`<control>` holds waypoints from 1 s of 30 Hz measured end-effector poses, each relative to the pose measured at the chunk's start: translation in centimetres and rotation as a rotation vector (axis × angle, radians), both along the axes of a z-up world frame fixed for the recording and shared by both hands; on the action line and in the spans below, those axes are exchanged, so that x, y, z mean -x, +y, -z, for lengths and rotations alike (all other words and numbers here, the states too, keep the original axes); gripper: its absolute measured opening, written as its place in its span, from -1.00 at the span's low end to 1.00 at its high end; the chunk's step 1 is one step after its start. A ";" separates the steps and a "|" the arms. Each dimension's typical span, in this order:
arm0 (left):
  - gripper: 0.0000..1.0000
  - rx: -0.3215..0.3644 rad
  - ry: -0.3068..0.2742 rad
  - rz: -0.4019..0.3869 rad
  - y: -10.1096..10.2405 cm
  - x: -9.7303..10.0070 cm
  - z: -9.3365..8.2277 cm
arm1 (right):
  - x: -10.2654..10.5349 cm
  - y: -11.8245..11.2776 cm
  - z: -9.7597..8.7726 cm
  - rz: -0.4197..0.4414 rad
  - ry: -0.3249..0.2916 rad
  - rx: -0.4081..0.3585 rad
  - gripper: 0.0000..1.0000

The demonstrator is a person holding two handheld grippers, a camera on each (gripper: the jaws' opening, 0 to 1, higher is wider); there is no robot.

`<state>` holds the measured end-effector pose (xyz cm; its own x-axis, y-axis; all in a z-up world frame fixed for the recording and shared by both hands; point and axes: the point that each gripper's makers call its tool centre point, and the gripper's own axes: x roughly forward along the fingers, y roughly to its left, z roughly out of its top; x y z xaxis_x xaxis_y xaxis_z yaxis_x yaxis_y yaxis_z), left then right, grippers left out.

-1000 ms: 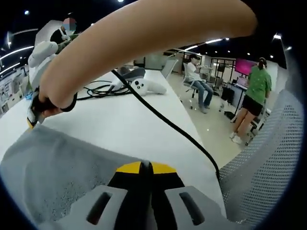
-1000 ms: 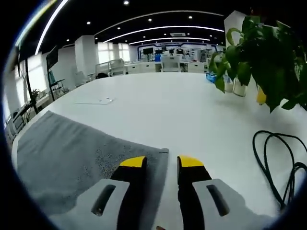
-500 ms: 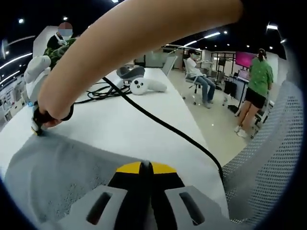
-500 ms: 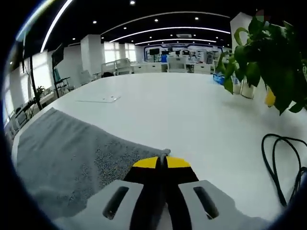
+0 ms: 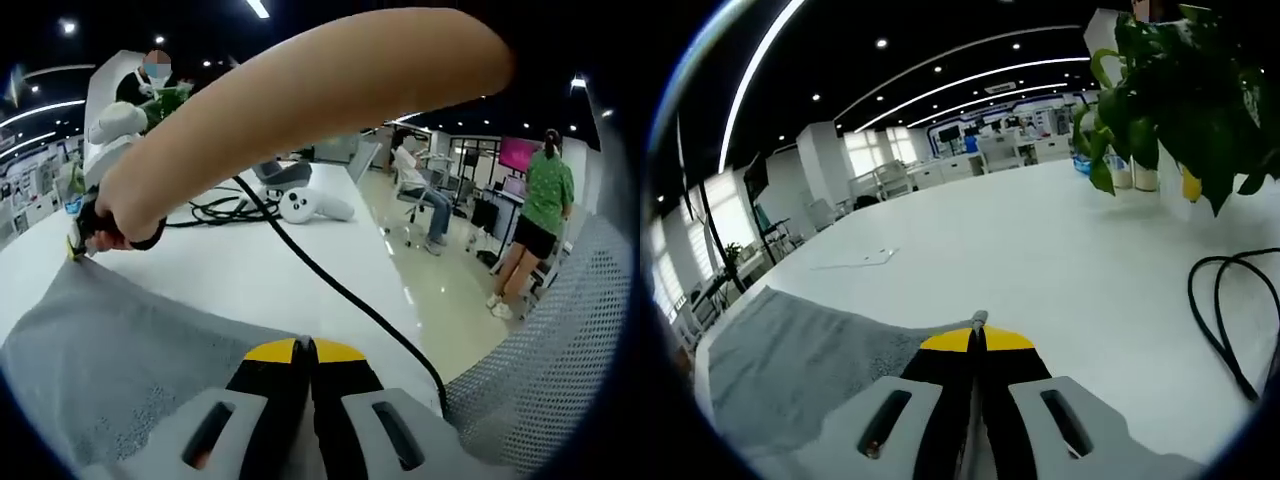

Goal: Fold the towel on the table until its edges align and the towel forms a compact rectangular stack.

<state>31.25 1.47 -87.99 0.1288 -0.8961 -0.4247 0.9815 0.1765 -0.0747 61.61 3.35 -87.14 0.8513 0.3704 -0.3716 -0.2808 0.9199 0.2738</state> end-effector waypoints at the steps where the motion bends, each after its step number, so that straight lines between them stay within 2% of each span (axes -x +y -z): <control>1: -0.92 0.009 0.006 -0.007 0.1 0.0 -0.3 | 0.0 0.2 -0.3 0.001 -0.002 -0.037 -1.00; 9: -0.91 0.072 0.013 -0.042 1.1 -0.1 -3.2 | -0.1 0.7 -2.5 -0.010 -0.032 -0.064 -1.00; 11: -0.91 0.074 0.015 -0.043 1.3 -0.1 -3.7 | -0.1 0.1 -2.6 -0.001 -0.043 0.025 -1.00; 14: -0.91 0.099 0.008 -0.055 1.9 -0.2 -4.8 | -0.1 0.6 -3.9 -0.001 -0.054 -0.032 -1.00; 16: -0.91 0.111 0.009 -0.063 2.2 -0.2 -5.4 | -0.1 0.9 -4.3 -0.004 -0.057 -0.030 -1.00; 20: -0.91 0.157 0.046 -0.111 3.6 -0.6 -7.2 | -0.2 1.8 -5.0 -0.026 -0.056 0.008 -1.00; 23: -0.91 0.188 0.056 -0.157 4.9 -1.2 -8.4 | -0.3 2.5 -5.7 -0.027 -0.057 -0.008 -1.00; 30: -0.91 0.206 0.034 -0.221 7.2 -1.6 -10.8 | -0.1 4.8 -7.4 -0.050 -0.074 -0.005 -1.00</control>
<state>32.87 8.65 -77.19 0.3194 -0.9155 -0.2446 0.9173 0.3635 -0.1629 61.68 8.14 -79.73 0.8567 0.4147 -0.3068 -0.3459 0.9030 0.2548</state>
